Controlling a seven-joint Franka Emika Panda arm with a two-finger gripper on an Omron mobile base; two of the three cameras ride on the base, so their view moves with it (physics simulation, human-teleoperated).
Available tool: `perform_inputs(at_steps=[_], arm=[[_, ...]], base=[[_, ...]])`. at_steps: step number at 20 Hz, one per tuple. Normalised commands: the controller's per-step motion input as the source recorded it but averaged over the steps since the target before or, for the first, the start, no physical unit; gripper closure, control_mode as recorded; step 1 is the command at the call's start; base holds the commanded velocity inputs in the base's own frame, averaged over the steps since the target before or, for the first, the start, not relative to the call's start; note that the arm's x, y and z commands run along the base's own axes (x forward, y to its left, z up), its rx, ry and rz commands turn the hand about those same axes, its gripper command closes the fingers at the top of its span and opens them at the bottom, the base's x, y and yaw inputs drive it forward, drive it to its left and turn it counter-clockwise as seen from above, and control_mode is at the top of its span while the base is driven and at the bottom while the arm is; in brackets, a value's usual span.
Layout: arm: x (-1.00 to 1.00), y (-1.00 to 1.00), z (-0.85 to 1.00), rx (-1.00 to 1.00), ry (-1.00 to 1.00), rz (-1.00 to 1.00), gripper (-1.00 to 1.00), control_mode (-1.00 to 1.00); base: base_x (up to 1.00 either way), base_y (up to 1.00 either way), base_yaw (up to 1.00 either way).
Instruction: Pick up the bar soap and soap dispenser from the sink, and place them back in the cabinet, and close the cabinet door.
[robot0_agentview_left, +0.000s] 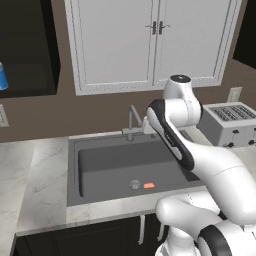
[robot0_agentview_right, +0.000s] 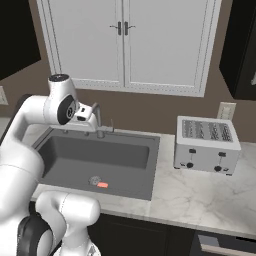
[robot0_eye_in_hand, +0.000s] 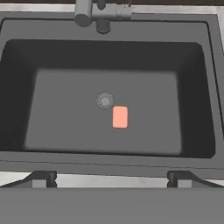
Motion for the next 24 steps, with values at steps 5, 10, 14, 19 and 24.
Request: perform_inputs(at_steps=[5,10,14,19,24], arm=[[0.00,-0.01,-0.10,0.01,0.00,0.00,-1.00,-1.00],[0.04,-0.01,-0.13,0.00,0.00,0.00,-1.00,-1.00],[0.13,0.00,-0.16,0.00,0.00,0.00,-1.00,-1.00],[0.14,0.00,-0.19,0.00,0.00,0.00,-1.00,-1.00],[0.13,0.00,-0.17,0.00,0.00,0.00,-1.00,-1.00]], base=[[0.00,0.00,0.00],[0.00,0.00,0.00],[0.00,0.00,0.00],[0.00,0.00,0.00],[0.00,0.00,0.00]])
